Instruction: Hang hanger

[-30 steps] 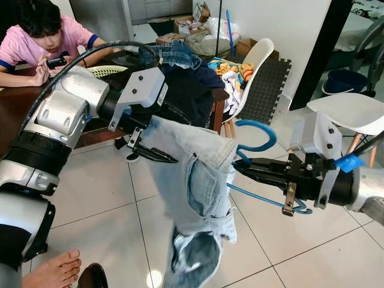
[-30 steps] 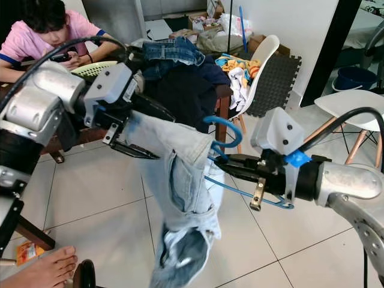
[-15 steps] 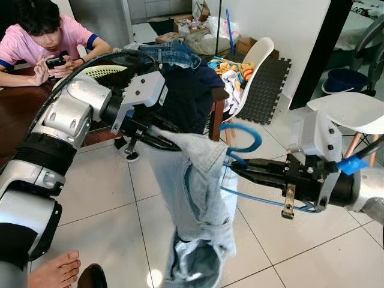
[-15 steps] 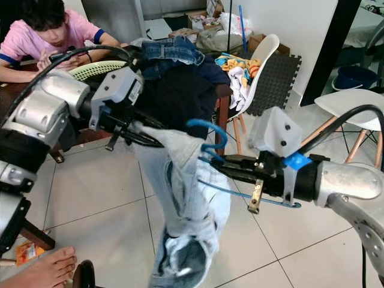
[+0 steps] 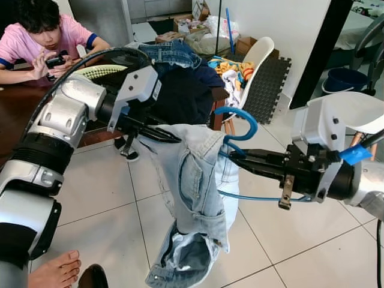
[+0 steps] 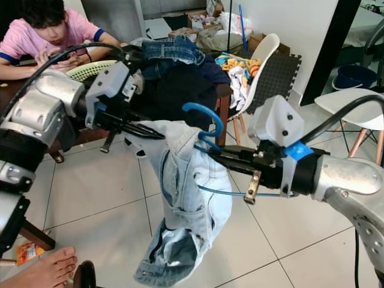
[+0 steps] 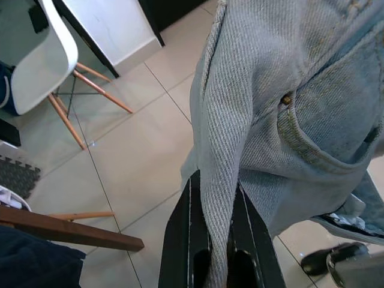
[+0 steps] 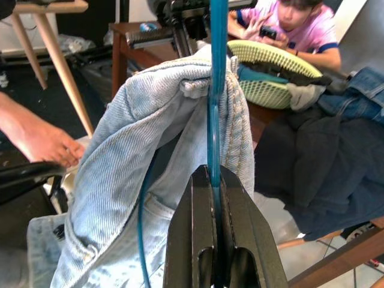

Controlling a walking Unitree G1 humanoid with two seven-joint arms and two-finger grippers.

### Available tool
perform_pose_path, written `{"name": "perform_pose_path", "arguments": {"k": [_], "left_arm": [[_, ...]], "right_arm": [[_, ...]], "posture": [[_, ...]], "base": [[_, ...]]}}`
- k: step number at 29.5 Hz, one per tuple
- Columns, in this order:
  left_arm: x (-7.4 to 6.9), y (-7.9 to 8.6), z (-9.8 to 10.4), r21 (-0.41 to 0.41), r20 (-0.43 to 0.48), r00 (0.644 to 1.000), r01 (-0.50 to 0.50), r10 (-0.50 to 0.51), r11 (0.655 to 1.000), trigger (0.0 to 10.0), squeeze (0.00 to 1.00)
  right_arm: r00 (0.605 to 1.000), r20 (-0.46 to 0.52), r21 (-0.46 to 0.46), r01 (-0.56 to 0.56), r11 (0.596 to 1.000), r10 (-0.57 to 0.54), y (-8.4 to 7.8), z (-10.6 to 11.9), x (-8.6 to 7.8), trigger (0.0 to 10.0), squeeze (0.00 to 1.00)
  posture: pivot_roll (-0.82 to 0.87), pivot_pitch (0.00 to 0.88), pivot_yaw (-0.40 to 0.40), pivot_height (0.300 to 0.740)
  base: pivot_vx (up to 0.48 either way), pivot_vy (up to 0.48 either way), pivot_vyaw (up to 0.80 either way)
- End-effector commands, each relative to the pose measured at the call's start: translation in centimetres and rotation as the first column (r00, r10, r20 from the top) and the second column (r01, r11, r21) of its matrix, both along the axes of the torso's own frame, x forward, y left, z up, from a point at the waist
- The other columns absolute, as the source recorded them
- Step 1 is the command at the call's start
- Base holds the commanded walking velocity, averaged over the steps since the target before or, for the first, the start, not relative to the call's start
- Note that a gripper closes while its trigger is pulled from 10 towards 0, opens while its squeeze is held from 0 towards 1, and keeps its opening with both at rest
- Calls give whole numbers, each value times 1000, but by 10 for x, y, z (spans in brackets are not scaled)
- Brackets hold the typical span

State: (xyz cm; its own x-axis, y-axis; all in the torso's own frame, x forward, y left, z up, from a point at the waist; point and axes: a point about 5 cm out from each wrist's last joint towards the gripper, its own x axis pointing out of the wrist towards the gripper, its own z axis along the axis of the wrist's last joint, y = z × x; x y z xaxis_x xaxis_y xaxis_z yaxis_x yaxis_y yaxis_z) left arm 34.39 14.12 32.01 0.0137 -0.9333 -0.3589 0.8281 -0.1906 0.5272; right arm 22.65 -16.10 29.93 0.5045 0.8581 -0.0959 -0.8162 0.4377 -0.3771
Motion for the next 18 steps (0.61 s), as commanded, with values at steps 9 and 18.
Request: {"name": "perform_pose_path", "arguments": {"k": [9,18], "left_arm": [[11,-2,32,-156,145,987,-52,75,986,0,0],[12,9,30,-140,156,982,-86,107,986,0,0]], "right_arm": [[998,22,77,56,995,-57,-20,11,4,10000,1000],[981,13,49,191,980,-192,-56,12,3,10000,1000]], "posture": [[-54,86,65,740],[-54,82,60,740]], "base": [[0,0,0],[0,0,0]]}}
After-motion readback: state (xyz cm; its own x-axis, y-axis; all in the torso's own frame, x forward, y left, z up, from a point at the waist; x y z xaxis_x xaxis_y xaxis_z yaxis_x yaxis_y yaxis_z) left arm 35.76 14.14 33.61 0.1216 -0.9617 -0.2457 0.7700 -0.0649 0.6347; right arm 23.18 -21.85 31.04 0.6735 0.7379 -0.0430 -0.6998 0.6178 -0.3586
